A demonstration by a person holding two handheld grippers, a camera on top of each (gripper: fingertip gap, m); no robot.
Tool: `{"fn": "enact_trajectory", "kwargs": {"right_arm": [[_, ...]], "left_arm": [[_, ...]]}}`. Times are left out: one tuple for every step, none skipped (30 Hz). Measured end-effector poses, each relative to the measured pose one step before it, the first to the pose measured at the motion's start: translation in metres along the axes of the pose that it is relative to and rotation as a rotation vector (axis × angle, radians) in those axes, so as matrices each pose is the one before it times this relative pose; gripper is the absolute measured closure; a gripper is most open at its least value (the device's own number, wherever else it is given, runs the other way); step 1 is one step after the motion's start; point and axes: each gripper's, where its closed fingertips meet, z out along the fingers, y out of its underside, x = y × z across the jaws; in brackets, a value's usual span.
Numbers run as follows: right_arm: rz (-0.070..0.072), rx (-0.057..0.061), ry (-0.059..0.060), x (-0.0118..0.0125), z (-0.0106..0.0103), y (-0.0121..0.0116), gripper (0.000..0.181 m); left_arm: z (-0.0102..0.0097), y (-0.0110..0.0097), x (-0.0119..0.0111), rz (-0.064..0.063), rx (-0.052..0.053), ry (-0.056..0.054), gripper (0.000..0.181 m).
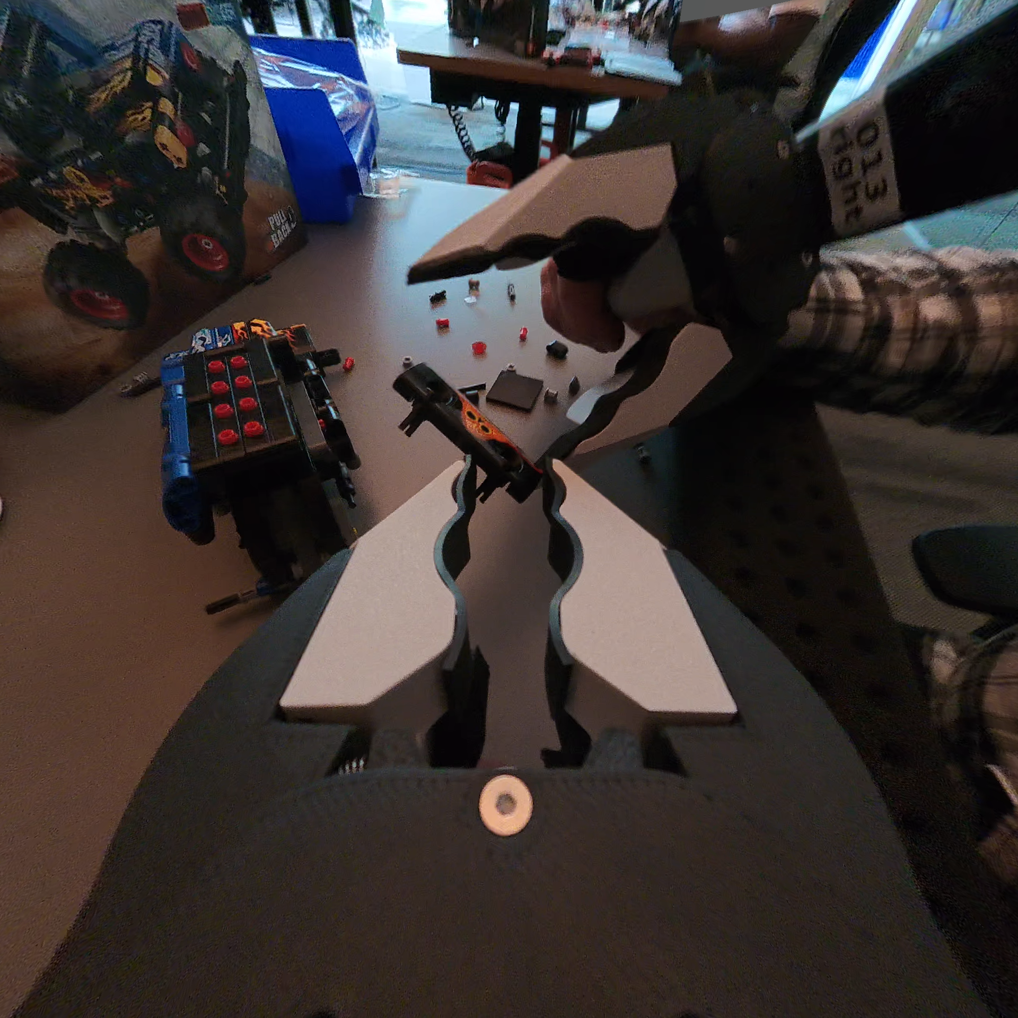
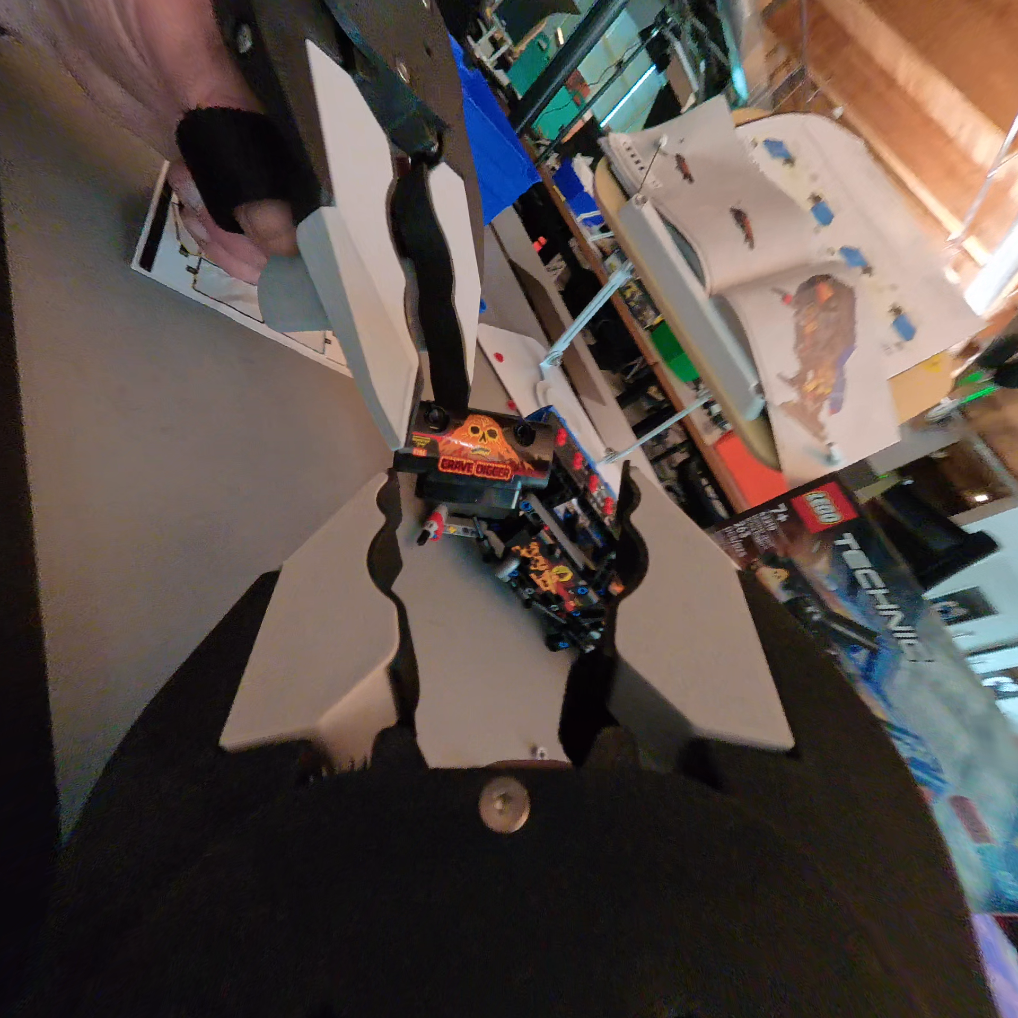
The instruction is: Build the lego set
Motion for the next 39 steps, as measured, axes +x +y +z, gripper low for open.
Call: {"fn": "enact_trajectory", "kwargs": {"right_arm": [[0.0254, -0.0042, -0.0250, -0.00281, 0.00073, 0.00200, 0.103], [0.0287, 0.0036, -0.0409, -0.00567, 0.00066, 0.00074, 0.103], [0.0351, 0.0209, -0.0522, -0.00750, 0.00048, -0.00216, 0.100], [0.0266, 0.0106, -0.0454, -0.00683, 0.00087, -0.00147, 0.100], [0.0057, -0.0147, -0.0224, -0.00379, 0.00143, 0.00199, 0.104], [-0.0088, -0.0217, -0.0028, -0.00119, 0.00129, 0.00266, 0.115], [-0.0075, -0.0174, 0.0072, 0.00047, 0.00093, 0.00199, 0.118], [-0.0025, -0.0145, 0.0000, -0.00042, 0.00053, 0.00208, 0.118], [-0.0003, -0.0076, -0.0049, -0.00099, -0.00001, 0.00152, 0.118], [0.0040, -0.0012, -0.0033, -0.00035, -0.00055, 0.00043, 0.118], [0.0077, 0.0001, -0.0019, 0.00042, -0.00053, 0.00000, 0.119], [0.0083, -0.0019, 0.0001, 0.00094, -0.00016, 0.00027, 0.120], [0.0102, -0.0040, -0.0002, 0.00098, 0.00015, 0.00064, 0.120], [0.0116, -0.0009, -0.0011, 0.00070, 0.00026, 0.00047, 0.121], [0.0080, 0.0031, 0.0004, 0.00088, -0.00029, -0.00034, 0.121], [0.0049, 0.0039, 0.0030, 0.00110, -0.00067, -0.00054, 0.121], [0.0036, 0.0033, 0.0004, 0.00047, -0.00068, -0.00048, 0.121], [0.0007, 0.0015, -0.0009, -0.00009, -0.00034, -0.00021, 0.121], [-0.0015, -0.0019, 0.0019, 0.00016, 0.00005, 0.00016, 0.121], [-0.0019, -0.0025, 0.0034, 0.00047, 0.00016, 0.00009, 0.121], [0.0029, -0.0010, 0.0005, 0.00038, 0.00017, 0.00002, 0.121], [0.0084, 0.0007, -0.0025, 0.00015, 0.00009, -0.00010, 0.121], [0.0080, 0.0007, 0.0011, 0.00082, -0.00016, 0.00011, 0.121], [0.0071, -0.0010, 0.0025, 0.00120, -0.00021, 0.00052, 0.121], [0.0083, 0.0004, 0.0008, 0.00104, -0.00026, 0.00049, 0.121], [0.0088, 0.0020, 0.0008, 0.00120, -0.00039, 0.00023, 0.121], [0.0085, 0.0031, 0.0030, 0.00146, -0.00059, -0.00013, 0.121], [0.0096, 0.0030, 0.0028, 0.00156, -0.00052, 0.00010, 0.121], [0.0097, -0.0013, 0.0021, 0.00152, -0.00026, 0.00100, 0.121], [0.0072, -0.0064, 0.0023, 0.00151, -0.00003, 0.00207, 0.121], [0.0059, -0.0083, -0.0003, 0.00101, 0.00029, 0.00237, 0.121], [0.0056, -0.0105, -0.0035, 0.00035, 0.00050, 0.00297, 0.121], [0.0047, -0.0168, -0.0066, -0.00020, 0.00074, 0.00392, 0.121], [0.0059, -0.0203, -0.0210, -0.00277, 0.00142, 0.00450, 0.121], [0.0116, -0.0212, -0.0324, -0.00492, 0.00216, 0.00488, 0.121], [0.0060, -0.0264, -0.0284, -0.00460, 0.00265, 0.00526, 0.121], [-0.0088, -0.0232, -0.0212, -0.00411, 0.00200, 0.00367, 0.121], [-0.0056, -0.0088, -0.0261, -0.00495, 0.00155, 0.00109, 0.121], [0.0121, -0.0071, -0.0394, -0.00621, 0.00215, 0.00158, 0.121]], "left_arm": [[0.00124, 0.00203, 0.00152, 0.0228, -0.0184, -0.0062, 0.158], [0.00059, 0.00165, 0.00207, 0.0103, -0.0119, 0.0056, 0.158], [0.00062, 0.00084, 0.00186, -0.0014, -0.0032, 0.0102, 0.158], [0.00098, 0.00101, 0.00072, -0.0023, -0.0062, 0.0028, 0.158], [0.00108, 0.00160, 0.00072, 0.0141, -0.0128, -0.0030, 0.158], [0.00136, 0.00185, 0.00181, 0.0191, -0.0158, 0.0003, 0.158], [0.00171, 0.00155, 0.00128, 0.0132, -0.0123, -0.0056, 0.158], [0.00138, 0.00159, -0.00120, 0.0106, -0.0118, -0.0174, 0.158], [0.00098, 0.00147, 0.00045, 0.0041, -0.0098, -0.0026, 0.158], [0.00051, -0.00006, 0.00066, -0.0065, 0.0025, 0.0041, 0.159], [-0.00009, -0.00082, 0.00015, -0.0092, 0.0076, 0.0045, 0.159], [-0.00020, -0.00097, -0.00011, -0.0067, 0.0083, 0.0027, 0.158], [0.00002, -0.00048, -0.00112, -0.0041, 0.0057, -0.0039, 0.158], [-0.00006, -0.00038, -0.00118, -0.0020, 0.0040, -0.0047, 0.158], [-0.00017, -0.00103, -0.00076, -0.0075, 0.0075, -0.0021, 0.158], [-0.00048, -0.00167, -0.00103, -0.0107, 0.0116, -0.0045, 0.158], [-0.00061, -0.00148, -0.00029, -0.0068, 0.0102, 0.0012, 0.158], [-0.00031, -0.00097, 0.00044, -0.0061, 0.0071, 0.0061, 0.158], [0.00001, -0.00057, 0.00015, -0.0085, 0.0060, 0.0040, 0.158], [0.00026, 0.00009, -0.00088, -0.0081, 0.0029, -0.0022, 0.158], [-0.00001, 0.00040, -0.00092, -0.0049, 0.0002, -0.0025, 0.157], [-0.00014, 0.00016, -0.00063, -0.0033, 0.0009, -0.0008, 0.156], [-0.00038, -0.00049, -0.00048, -0.0050, 0.0047, -0.0009, 0.156], [-0.00035, -0.00104, 0.00024, -0.0082, 0.0074, 0.0030, 0.155], [-0.00039, -0.00101, -0.00009, -0.0064, 0.0074, 0.0000, 0.154], [-0.00044, -0.00075, -0.00092, 0.0001, 0.0044, -0.0066, 0.152], [-0.00067, -0.00034, -0.00116, 0.0041, 0.0017, -0.0079, 0.149], [-0.00106, -0.00031, -0.00201, 0.0074, -0.0003, -0.0124, 0.147], [-0.00207, -0.00118, -0.00307, 0.0144, 0.0033, -0.0208, 0.144], [-0.00273, -0.00200, -0.00380, 0.0188, 0.0068, -0.0248, 0.143], [-0.00346, -0.00266, -0.00517, 0.0194, 0.0089, -0.0313, 0.142], [-0.00392, -0.00374, -0.00647, 0.0126, 0.0144, -0.0352, 0.140], [-0.00445, -0.00518, -0.00640, 0.0057, 0.0218, -0.0288, 0.139], [-0.00483, -0.00580, -0.00798, 0.0050, 0.0224, -0.0352, 0.139], [-0.00518, -0.00549, -0.01009, 0.0119, 0.0144, -0.0449, 0.137], [-0.00509, -0.00576, -0.01108, 0.0230, 0.0114, -0.0512, 0.135], [-0.00436, -0.00593, -0.01129, 0.0308, 0.0068, -0.0507, 0.136], [-0.00328, -0.00530, -0.01201, 0.0341, -0.0026, -0.0512, 0.136], [-0.00174, -0.00431, -0.01233, 0.0343, -0.0116, -0.0477, 0.136]]}}
